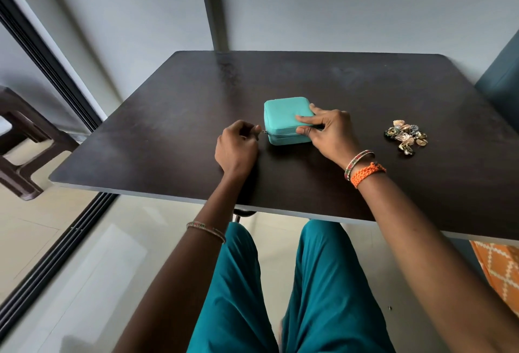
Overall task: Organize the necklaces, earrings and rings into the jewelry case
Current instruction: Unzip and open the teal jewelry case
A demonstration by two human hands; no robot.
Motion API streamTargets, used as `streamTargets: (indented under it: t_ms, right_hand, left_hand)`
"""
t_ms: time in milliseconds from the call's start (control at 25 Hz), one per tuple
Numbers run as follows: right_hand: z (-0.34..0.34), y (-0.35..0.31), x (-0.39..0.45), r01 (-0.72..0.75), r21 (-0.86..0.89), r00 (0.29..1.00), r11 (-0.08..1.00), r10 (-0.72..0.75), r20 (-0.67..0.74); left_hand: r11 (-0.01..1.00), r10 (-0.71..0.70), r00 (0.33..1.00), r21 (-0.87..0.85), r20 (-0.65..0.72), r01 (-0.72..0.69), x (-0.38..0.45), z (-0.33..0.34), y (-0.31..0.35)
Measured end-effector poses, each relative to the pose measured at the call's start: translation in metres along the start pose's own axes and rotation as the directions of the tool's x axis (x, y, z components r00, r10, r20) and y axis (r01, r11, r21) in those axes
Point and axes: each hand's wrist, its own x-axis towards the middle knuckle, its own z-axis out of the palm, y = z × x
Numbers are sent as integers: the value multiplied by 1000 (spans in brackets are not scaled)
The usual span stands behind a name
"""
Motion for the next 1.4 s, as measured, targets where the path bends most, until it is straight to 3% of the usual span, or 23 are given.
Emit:
streamTargets:
  t_ms: [200, 440, 600, 640, 720, 800, 840, 920, 1000, 1080, 1400]
  right_hand:
    - [-4, -1, 7, -9, -16, 998, 1000, 10, 58]
    - [-7, -2, 8, -30, 23, 996, 999, 28, 89]
    - [-6, 0, 7, -38, 29, 998, 999, 37, 51]
    - [-5, 1, 5, -36, 31, 999, 999, 35, 36]
    - [-5, -1, 3, -26, 32, 999, 999, 25, 19]
    - [-8, -7, 5, -36, 15, 999, 999, 35, 25]
    - [-10, -11, 7, -40, 0, 999, 999, 40, 34]
    - [-16, -23, 17, -33, -30, 999, 999, 34, 22]
    - [-25, -34, 30, 8, -58, 1000, 998, -7, 3]
    - [-31, -41, 43, 29, -69, 999, 997, -27, 24]
    - [-35, -45, 91, -41, -39, 999, 998, 41, -13]
  left_hand:
    - [989, -144, 986, -25, 79, 146, 57, 15, 9]
    - [998, -63, 993, -18, 96, 65, 76, 43, 19]
    - [997, 17, 955, -79, 297, 6, 81, 43, 10]
    - [995, 90, 927, -63, 364, -72, 77, 42, 3]
    - [978, 205, 809, -74, 551, -198, 70, 31, -10]
    - [969, 245, 662, -198, 708, -147, 67, 22, -19]
    - [964, 263, 626, -216, 734, -152, 66, 18, -18]
    - [957, 286, 644, -181, 709, -225, 62, 11, -13]
    - [959, 267, 729, -99, 631, -265, 53, 8, -8]
    - [952, 268, 765, -38, 586, -304, 48, 9, -7]
    - [958, 275, 741, -106, 613, -268, 50, 7, -6]
